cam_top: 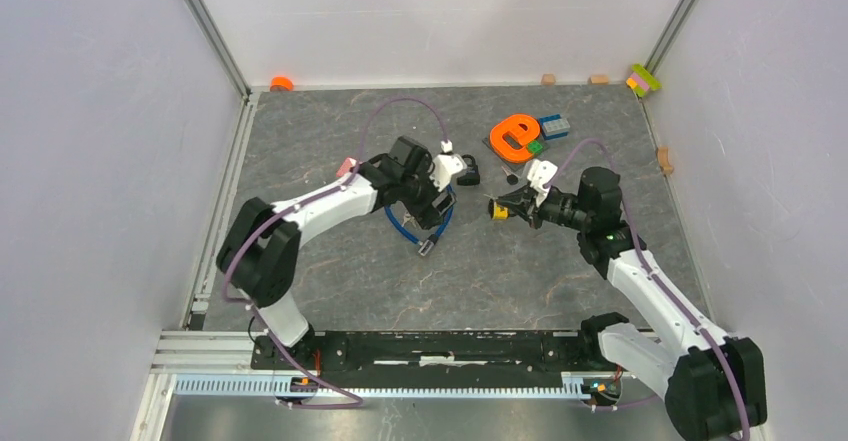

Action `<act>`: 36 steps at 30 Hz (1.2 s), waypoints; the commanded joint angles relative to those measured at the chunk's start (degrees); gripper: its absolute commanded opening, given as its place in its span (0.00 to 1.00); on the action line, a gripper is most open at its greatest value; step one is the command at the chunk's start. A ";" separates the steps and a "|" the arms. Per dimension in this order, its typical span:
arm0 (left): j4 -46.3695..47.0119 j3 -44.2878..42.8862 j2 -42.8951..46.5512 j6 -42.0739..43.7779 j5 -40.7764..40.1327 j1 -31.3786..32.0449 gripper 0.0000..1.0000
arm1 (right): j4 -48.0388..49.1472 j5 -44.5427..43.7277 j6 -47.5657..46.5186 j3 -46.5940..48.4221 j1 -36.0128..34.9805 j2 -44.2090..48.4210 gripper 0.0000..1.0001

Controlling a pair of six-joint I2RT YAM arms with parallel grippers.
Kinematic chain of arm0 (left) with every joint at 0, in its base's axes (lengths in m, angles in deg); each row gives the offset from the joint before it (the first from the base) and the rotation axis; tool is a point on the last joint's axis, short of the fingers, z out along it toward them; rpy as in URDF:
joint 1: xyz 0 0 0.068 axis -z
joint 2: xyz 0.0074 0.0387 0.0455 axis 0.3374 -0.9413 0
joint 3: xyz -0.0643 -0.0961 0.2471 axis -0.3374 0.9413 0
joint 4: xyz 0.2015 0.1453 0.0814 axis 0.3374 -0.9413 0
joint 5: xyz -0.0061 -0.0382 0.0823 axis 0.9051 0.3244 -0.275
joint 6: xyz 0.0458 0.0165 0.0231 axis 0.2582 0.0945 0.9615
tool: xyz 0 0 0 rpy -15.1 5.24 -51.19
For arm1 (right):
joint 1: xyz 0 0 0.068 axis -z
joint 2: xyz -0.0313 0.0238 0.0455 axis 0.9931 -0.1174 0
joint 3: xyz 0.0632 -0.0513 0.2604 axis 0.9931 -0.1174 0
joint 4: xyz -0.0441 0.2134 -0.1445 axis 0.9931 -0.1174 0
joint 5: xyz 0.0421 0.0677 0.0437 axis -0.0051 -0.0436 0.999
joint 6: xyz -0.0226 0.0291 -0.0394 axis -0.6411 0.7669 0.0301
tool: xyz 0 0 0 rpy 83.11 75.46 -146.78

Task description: Unlock with the key

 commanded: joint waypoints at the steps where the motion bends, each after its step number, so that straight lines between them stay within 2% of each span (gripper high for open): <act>1: -5.63 -4.46 -4.30 -1.71 -2.35 1.47 0.82 | -3.55 1.27 -3.74 3.93 1.84 3.34 0.00; 8: -7.27 -5.25 -7.91 -4.52 -7.42 5.90 0.76 | -4.83 0.74 -4.95 3.68 3.33 5.04 0.00; 20: -9.32 -6.32 -14.03 -11.92 -9.00 7.35 0.59 | -3.40 0.91 -4.46 2.49 4.06 5.23 0.00; 30: -7.49 -6.95 -13.25 -17.79 -6.56 6.12 0.30 | -2.54 1.10 -4.05 2.02 4.42 5.10 0.00; 32: -7.09 -7.52 -12.21 -19.89 -4.35 4.45 0.23 | -2.11 1.22 -3.76 1.92 4.41 4.95 0.00; 36: -5.23 -9.00 -10.72 -26.41 5.73 -1.36 0.07 | -0.87 2.08 -2.49 1.70 4.48 4.34 0.00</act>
